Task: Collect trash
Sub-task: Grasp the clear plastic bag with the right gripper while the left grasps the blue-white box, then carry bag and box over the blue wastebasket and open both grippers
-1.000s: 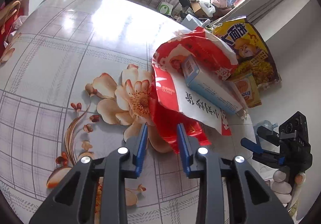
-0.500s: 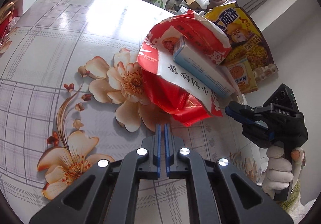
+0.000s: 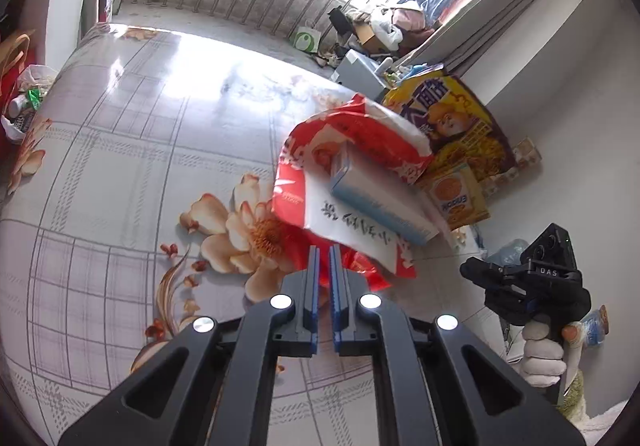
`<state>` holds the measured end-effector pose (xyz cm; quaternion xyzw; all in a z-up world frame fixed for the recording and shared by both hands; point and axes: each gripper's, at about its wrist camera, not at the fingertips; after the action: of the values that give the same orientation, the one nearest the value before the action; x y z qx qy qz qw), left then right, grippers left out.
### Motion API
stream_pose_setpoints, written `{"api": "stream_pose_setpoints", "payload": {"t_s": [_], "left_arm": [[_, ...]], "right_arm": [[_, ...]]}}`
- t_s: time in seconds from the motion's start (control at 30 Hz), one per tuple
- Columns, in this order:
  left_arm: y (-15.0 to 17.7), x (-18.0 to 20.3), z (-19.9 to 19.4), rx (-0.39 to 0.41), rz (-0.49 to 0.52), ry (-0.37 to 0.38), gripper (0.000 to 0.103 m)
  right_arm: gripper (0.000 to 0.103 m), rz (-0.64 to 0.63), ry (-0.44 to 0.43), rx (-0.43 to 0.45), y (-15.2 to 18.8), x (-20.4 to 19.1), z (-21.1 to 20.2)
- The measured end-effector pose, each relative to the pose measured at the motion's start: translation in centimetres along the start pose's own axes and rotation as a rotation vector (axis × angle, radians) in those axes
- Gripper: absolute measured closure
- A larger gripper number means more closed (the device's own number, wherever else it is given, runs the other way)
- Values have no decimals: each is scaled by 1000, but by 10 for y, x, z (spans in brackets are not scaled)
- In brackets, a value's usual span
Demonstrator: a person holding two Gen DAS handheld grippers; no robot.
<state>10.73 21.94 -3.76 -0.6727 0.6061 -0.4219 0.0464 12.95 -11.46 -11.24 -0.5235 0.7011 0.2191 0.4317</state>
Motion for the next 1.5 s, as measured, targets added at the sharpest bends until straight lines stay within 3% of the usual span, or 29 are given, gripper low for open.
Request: {"api": "stream_pose_setpoints", "payload": {"t_s": [0.03,0.2,0.27,0.47,0.57,0.73,0.9,1.03,1.17,1.37,1.5], "left_arm": [[-4,5,3,5,7,15,90],[-28,31,30,5,76,12,51],[-40,40,46,0,98,6,49],[-67,36,102,-85,77,-37,49],[-70,30,120,-129,49,-14,49],[-66,31,127,-146,45,21,50],[-57,34,110,-155,54,28,50],[-39,43,84,-168,64,61,50],[-5,58,51,-231,101,119,50],[70,89,29,-463,151,322,49],[84,107,22,-455,260,271,49]], "right_arm": [[71,18,-8,33,-5,4,-7],[52,116,-29,109,-27,21,-21],[52,129,-35,116,-35,24,-19],[52,165,-47,92,-54,32,-3],[52,175,-60,69,-62,34,9],[77,181,-61,23,-74,37,32],[82,162,-48,1,-70,37,36],[89,134,-39,-19,-57,34,28],[92,91,-13,-49,-33,32,11],[98,61,81,-47,11,50,-30],[98,66,134,13,25,60,-50]]}}
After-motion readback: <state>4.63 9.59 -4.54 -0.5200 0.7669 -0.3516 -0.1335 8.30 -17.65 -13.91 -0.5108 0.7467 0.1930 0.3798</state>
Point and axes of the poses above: each gripper's, at about its wrist camera, not at the fingertips, and z roughly the way its jaws point, x to its right, y to its underside, and after that the axes turned 1 degree about z, right-handed
